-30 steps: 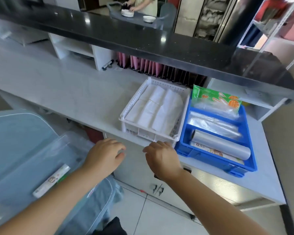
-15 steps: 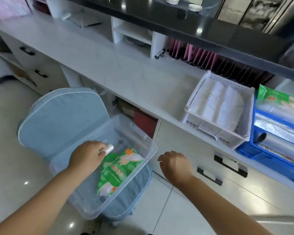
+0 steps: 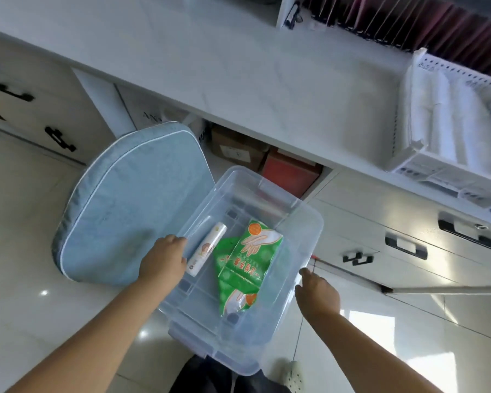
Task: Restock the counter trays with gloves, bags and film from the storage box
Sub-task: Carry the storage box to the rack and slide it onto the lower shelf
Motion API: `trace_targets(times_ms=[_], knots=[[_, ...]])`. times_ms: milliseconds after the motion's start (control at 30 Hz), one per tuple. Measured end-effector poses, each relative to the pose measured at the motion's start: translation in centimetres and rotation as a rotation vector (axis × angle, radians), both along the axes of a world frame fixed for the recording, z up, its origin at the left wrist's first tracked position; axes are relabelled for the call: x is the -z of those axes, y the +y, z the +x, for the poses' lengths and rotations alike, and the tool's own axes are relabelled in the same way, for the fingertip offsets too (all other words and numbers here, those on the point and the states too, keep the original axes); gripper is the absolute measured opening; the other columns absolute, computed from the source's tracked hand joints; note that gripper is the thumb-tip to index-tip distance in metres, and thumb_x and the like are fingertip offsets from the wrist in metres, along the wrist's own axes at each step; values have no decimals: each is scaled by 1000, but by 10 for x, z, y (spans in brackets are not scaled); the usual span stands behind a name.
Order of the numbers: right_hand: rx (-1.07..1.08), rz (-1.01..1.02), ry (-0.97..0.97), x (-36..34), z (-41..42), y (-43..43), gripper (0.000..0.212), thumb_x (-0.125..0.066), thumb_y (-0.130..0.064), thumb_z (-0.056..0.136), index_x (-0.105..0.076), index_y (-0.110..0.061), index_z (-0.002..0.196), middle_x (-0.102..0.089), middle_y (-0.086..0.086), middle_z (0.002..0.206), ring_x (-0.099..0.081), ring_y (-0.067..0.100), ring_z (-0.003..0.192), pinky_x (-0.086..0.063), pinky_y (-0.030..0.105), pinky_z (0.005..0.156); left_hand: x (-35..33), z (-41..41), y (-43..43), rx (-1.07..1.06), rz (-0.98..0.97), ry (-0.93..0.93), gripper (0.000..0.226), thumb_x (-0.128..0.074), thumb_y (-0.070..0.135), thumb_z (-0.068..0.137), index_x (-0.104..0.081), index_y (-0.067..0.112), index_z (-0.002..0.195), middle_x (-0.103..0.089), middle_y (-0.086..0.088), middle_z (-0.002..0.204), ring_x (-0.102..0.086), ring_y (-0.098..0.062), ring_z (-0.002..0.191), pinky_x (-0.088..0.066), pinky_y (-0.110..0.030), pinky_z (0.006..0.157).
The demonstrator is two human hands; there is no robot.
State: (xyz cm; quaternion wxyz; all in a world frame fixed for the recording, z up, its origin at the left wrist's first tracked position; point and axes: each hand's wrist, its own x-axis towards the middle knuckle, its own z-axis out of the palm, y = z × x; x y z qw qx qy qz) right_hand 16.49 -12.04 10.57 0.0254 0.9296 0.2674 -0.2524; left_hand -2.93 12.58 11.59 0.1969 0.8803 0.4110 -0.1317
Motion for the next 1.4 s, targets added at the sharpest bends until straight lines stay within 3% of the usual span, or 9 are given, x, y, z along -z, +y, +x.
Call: trace_targets(times_ms=[200,467,600,667,800,1000,1133,1300,1400], knots=[[195,1,51,33,-21,3,39,-48,-30,90,-36,-16,125,-65,8,105,-63,30,92,-36,29,61,32,20,18,-1,-52,51,52,-49,9,88,-32,5,137,-48,-14,130,-47,-30,116,-46,-37,85],[672,206,264,62,-35,3,39,-56,-13,84,-41,-7,120,-64,18,108,-60,35,96,-44,34,72,47,43,21,-31,26,43,20,-52,4,85,-49,-6,101,-53,-27,107,-51,-41,101,-43,-45,73],[766,253,190,59,-36,-21,34,-47,-7,79,-43,-11,112,-60,12,94,-50,29,75,-37,31,63,42,51,6,-45,15,21,22,-53,11,86,-51,-6,98,-55,-26,106,-52,-42,99,-44,-45,74],[789,267,130,53,-35,-43,35,-47,-7,78,-43,-11,112,-61,14,99,-50,30,78,-36,31,64,39,54,-12,-27,2,7,22,-52,11,85,-53,-5,100,-56,-24,107,-54,-41,98,-45,-44,76],[863,274,-3,36,-34,-105,37,-47,-8,79,-44,-10,116,-62,15,111,-58,34,91,-36,32,66,31,64,-69,70,-42,21,21,-53,14,85,-57,-1,98,-59,-19,108,-57,-37,96,-45,-39,75],[978,275,-40,8,-44,-241,40,-46,-8,82,-43,-8,122,-60,16,115,-57,34,89,-37,33,67,13,82,-185,291,-76,43,18,-55,23,83,-46,11,73,-55,-7,83,-48,-25,70,-36,-29,58],[1046,325,-53,-5,-52,-339,36,-47,-7,83,-44,-8,119,-61,13,103,-48,27,73,-36,33,64,-3,103,-272,395,-23,23,21,-57,27,82,-47,12,71,-46,0,73,-47,-21,63,-28,-28,49],[1114,415,-76,-30,-49,-458,35,-49,-6,83,-43,-8,117,-59,11,88,-55,30,78,-46,37,69,-34,143,-384,514,-2,-16,25,-58,27,82,-44,15,66,-45,1,70,-45,-19,59,-26,-27,46],[1174,485,-152,-52,-42,-520,39,-51,-6,83,-44,-5,122,-56,6,82,-50,26,75,-37,31,62,-59,173,-445,608,3,-38,24,-57,26,80,-41,16,65,-50,-3,75,-48,-25,69,-29,-29,50]])
